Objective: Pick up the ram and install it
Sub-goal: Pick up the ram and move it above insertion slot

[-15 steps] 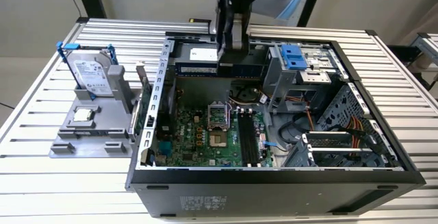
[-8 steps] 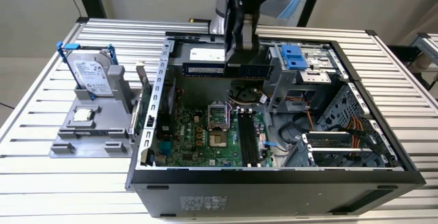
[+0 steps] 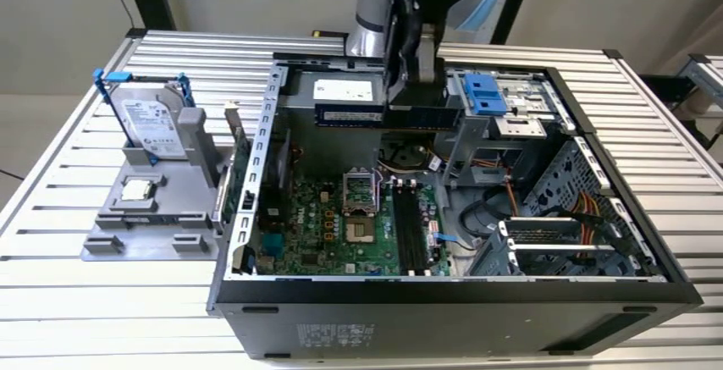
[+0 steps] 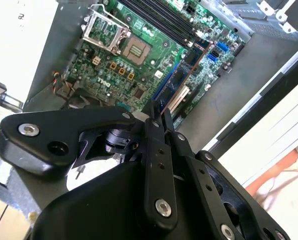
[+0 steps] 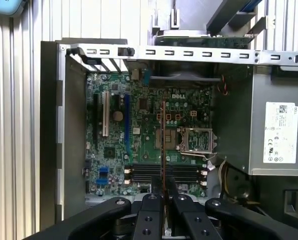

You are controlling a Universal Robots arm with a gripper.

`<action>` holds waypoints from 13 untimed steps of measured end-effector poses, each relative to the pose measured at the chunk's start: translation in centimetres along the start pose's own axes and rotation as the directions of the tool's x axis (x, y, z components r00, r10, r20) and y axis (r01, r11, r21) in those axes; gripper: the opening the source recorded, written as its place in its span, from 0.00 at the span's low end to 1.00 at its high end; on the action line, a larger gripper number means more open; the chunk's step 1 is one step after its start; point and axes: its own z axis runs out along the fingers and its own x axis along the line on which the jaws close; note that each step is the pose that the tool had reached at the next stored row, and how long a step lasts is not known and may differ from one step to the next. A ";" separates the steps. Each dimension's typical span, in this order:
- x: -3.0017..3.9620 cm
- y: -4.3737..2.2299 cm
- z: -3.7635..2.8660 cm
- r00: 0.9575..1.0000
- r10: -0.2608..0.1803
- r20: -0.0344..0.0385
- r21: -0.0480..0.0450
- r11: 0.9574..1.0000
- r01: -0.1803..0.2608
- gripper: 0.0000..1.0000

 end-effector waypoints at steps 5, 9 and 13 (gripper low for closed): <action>0.00 -0.50 -0.01 1.000 0.000 0.000 0.000 1.000 0.000 0.00; 0.00 -0.96 -0.03 1.000 0.000 0.000 0.000 1.000 0.000 0.00; 0.00 -1.47 -0.04 1.000 0.000 0.000 0.000 1.000 0.000 0.00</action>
